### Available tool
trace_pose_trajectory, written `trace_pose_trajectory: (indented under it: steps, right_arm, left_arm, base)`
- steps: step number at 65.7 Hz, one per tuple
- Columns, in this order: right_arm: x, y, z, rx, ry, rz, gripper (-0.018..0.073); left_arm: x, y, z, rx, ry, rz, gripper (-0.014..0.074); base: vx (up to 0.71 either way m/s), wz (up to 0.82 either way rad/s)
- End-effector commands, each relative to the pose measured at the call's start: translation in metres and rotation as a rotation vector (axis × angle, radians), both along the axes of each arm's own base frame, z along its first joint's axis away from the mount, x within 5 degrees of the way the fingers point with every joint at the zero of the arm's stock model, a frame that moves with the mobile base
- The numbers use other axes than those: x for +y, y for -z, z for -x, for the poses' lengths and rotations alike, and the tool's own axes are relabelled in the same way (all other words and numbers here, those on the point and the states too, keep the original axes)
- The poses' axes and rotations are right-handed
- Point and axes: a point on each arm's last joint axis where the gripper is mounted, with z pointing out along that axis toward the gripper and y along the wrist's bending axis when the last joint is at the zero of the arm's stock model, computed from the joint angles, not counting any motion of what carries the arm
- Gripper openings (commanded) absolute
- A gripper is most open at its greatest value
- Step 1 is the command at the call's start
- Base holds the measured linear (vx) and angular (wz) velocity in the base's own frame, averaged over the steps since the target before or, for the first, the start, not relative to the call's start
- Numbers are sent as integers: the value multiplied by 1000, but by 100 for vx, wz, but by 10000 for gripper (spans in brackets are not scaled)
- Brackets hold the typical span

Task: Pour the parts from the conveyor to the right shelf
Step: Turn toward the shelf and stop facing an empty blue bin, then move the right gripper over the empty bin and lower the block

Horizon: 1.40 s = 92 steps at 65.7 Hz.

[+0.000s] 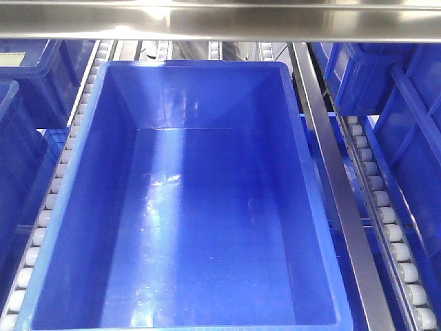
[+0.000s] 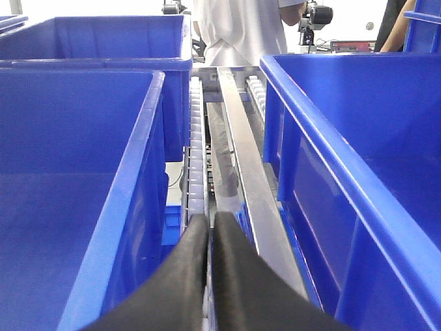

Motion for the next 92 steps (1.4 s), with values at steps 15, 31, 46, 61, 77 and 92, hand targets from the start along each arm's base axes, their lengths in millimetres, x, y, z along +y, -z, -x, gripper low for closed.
trace_pose_trajectory:
  steps: [15,31,46,61,77,92]
  right_arm:
    - [-1,-16,2,-105,12,-5,-9]
    - [-1,-17,2,-111,13,-6,-9]
    - [-1,-24,0,-137,7,-35,-7]
    - [4,-52,-15,-85,-28,11,-5]
    - [22,-83,-41,-32,-217,77,0]
    - [41,-101,-90,98,-343,29,6]
  left_arm:
    - [0,-14,2,-104,8,15,-6]
    - [0,-14,2,-104,8,15,-6]
    - [0,-14,2,-105,8,15,-6]
    - [0,-14,2,-105,8,15,-6]
    - [0,-14,2,-105,8,15,-6]
    - [0,-14,2,-106,8,15,-6]
  base:
    - [0,0]
    - [0,0]
    - [0,0]
    - [0,0]
    - [0,0]
    - [0,0]
